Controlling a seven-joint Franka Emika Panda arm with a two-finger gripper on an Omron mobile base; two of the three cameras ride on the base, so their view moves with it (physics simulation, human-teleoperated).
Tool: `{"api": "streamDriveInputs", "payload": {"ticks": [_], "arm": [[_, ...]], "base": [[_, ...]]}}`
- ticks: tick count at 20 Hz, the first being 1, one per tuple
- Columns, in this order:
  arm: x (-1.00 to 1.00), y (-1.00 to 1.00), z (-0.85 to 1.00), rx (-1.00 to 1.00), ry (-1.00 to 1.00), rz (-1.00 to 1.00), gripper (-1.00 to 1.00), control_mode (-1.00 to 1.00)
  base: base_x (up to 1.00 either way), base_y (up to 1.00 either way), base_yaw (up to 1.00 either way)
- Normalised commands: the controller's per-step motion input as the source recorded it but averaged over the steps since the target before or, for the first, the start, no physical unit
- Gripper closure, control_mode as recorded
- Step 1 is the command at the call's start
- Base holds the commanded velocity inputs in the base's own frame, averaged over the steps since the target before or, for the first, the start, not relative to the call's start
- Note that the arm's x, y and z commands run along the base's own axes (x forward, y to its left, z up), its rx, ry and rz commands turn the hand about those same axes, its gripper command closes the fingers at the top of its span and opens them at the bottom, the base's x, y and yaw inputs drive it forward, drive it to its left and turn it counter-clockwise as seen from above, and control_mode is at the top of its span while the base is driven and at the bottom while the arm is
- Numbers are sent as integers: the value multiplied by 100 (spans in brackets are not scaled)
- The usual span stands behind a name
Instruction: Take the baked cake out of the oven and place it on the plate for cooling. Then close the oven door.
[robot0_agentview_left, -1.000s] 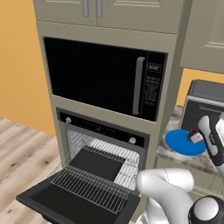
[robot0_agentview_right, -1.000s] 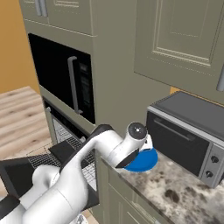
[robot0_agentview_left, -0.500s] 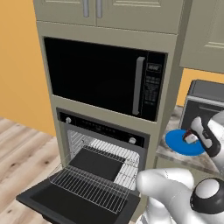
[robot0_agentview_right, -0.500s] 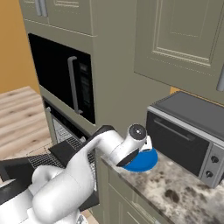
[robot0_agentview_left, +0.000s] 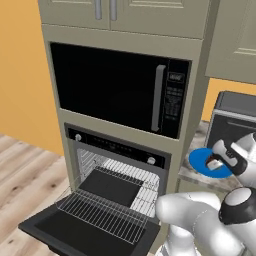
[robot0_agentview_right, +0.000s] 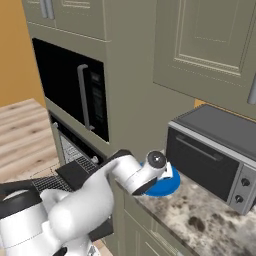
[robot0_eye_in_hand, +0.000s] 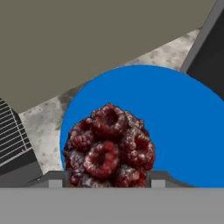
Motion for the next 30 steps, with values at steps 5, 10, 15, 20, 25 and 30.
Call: {"api": "streamDriveInputs", "payload": {"ticks": [5, 10, 15, 20, 25, 30], "arm": [[20, -8, -23, 0, 0, 0, 100, -100], [31, -6, -1, 0, 0, 0, -100, -100], [28, -3, 0, 0, 0, 0, -100, -100], [7, -10, 2, 0, 0, 0, -100, -100], [-40, -13, 21, 0, 0, 0, -100, -100], [-72, 2, 38, -1, 0, -2, -100, -100]], "base": [[0, 0, 0], [0, 0, 0], [0, 0, 0], [0, 0, 0], [0, 0, 0], [0, 0, 0]]}}
